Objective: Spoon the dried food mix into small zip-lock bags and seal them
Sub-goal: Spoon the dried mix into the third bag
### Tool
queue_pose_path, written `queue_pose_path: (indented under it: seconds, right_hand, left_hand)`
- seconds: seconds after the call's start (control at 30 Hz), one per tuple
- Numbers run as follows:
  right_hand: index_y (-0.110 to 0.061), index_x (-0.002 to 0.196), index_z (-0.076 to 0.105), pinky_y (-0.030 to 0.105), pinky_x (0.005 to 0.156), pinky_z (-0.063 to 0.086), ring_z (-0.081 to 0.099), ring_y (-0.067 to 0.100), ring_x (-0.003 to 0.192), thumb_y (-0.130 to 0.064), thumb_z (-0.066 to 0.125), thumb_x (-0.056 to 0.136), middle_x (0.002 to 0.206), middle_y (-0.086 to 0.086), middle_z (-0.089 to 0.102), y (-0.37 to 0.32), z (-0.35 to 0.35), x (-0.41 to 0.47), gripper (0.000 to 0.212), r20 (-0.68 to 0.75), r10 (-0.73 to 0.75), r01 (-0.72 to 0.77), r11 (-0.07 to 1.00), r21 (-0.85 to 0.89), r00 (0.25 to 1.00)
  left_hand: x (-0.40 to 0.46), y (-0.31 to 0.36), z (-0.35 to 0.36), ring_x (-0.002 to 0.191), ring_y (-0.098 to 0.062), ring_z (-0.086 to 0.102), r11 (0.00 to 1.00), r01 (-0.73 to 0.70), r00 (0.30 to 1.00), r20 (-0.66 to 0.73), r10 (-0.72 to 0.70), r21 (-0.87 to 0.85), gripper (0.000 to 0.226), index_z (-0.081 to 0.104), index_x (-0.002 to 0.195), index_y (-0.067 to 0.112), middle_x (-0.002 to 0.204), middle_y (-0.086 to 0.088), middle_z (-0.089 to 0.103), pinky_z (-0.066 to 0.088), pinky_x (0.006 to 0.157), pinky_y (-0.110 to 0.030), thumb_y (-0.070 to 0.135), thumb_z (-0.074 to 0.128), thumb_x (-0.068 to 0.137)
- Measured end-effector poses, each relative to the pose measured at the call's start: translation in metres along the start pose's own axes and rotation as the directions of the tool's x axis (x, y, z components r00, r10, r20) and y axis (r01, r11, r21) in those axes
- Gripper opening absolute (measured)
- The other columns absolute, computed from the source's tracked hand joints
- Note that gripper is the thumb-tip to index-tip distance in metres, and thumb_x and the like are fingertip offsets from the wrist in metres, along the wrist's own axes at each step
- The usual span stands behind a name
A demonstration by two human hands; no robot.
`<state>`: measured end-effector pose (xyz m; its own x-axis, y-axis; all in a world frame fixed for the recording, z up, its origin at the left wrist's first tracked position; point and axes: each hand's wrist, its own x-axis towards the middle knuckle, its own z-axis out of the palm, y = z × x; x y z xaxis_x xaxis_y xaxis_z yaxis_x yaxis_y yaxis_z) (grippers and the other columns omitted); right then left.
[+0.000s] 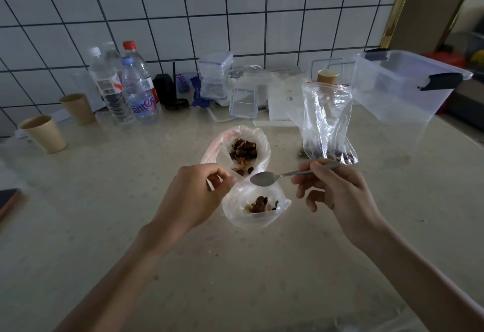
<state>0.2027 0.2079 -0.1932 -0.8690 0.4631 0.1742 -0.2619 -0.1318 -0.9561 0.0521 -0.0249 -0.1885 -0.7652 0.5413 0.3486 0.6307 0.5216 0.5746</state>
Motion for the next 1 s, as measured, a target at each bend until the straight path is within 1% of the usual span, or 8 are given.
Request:
queue_pose_path:
  seconds: [0.13,0.23,0.33,0.4,0.53,0.67,0.83,1.0]
  right_hand:
    - [0.004,0.102,0.070,0.034,0.047,0.045,0.067,0.030,0.069,-0.009,0.051,0.106,0.090,0.023,0.074,0.000,0.010,0.019,0.024,-0.067,0.074,-0.071,0.996,0.048,0.995]
    - [0.003,0.103,0.071,0.033,0.047,0.049,0.070,0.029,0.070,-0.010,0.052,0.107,0.089,0.019,0.076,0.002,0.021,0.036,0.023,-0.099,0.049,-0.051,0.998,-0.021,0.994]
    - [-0.011,0.099,0.072,0.034,0.047,0.054,0.074,0.025,0.075,-0.011,0.052,0.107,0.086,0.007,0.078,0.007,0.031,0.051,0.021,-0.093,-0.085,0.055,0.955,-0.290,0.992]
    - [-0.024,0.099,0.071,0.036,0.052,0.059,0.075,0.020,0.079,-0.016,0.052,0.108,0.091,0.001,0.077,0.010,0.037,0.058,0.022,-0.035,-0.135,0.106,0.889,-0.445,0.990]
    - [-0.026,0.109,0.069,0.025,0.056,0.056,0.070,0.005,0.069,-0.019,0.046,0.109,0.089,-0.002,0.076,0.017,0.040,0.063,0.024,0.067,-0.211,0.197,0.686,-0.701,0.975]
    - [0.007,0.092,0.064,0.053,0.057,0.053,0.064,0.040,0.063,-0.014,0.041,0.108,0.076,0.026,0.068,0.023,0.037,0.061,0.036,0.124,-0.322,0.296,0.568,-0.768,0.939]
    - [-0.019,0.088,0.067,0.028,0.048,0.053,0.069,0.016,0.059,-0.014,0.044,0.106,0.078,0.004,0.075,0.026,0.040,0.076,0.029,-0.135,-0.186,0.060,0.774,-0.630,0.973]
    - [-0.010,0.095,0.069,0.032,0.044,0.052,0.073,0.022,0.062,-0.009,0.044,0.105,0.081,0.007,0.078,0.031,0.041,0.084,0.027,-0.244,-0.007,-0.099,0.901,-0.423,0.970]
  left_hand:
    - [0.018,-0.002,0.001,0.065,-0.004,0.062,1.000,-0.019,0.974,-0.225,0.015,-0.014,0.017,0.069,0.083,0.032,0.069,0.014,0.064,0.045,0.057,-0.020,0.047,0.074,0.089]
    - [0.038,-0.001,0.004,0.077,-0.005,0.058,1.000,-0.008,0.929,-0.370,0.014,0.019,0.029,0.062,0.100,0.022,0.092,0.010,0.061,0.051,0.071,-0.030,0.044,0.077,0.087]
    - [0.064,-0.004,0.011,0.111,-0.019,0.060,0.986,0.153,0.973,-0.184,-0.139,0.066,0.065,0.054,0.132,0.016,0.130,-0.002,0.054,0.052,0.092,-0.043,0.060,0.069,0.087]
    - [0.080,-0.006,0.018,0.117,-0.024,0.059,0.956,0.264,0.964,-0.028,-0.263,0.124,0.078,0.049,0.141,0.014,0.143,-0.006,0.047,0.048,0.090,-0.040,0.068,0.065,0.087]
    - [0.097,-0.015,0.036,0.092,-0.022,0.062,0.948,0.314,0.948,0.036,-0.316,0.055,0.051,0.061,0.114,0.011,0.111,-0.006,0.065,0.047,0.073,-0.036,0.057,0.064,0.090]
    - [0.100,-0.021,0.048,0.081,-0.006,0.057,0.943,0.318,0.947,-0.017,-0.321,-0.097,0.024,0.058,0.105,0.019,0.095,0.006,0.061,0.040,0.061,-0.024,0.039,0.062,0.093]
    - [0.096,-0.027,0.059,0.080,-0.010,0.064,0.896,0.329,0.943,0.049,-0.330,-0.297,0.008,0.056,0.099,0.028,0.096,0.004,0.064,0.044,0.054,-0.020,0.033,0.055,0.093]
    - [0.096,-0.032,0.063,0.081,-0.012,0.066,0.859,0.303,0.951,0.072,-0.301,-0.412,0.001,0.056,0.097,0.031,0.097,0.001,0.066,0.048,0.057,-0.022,0.032,0.056,0.097]
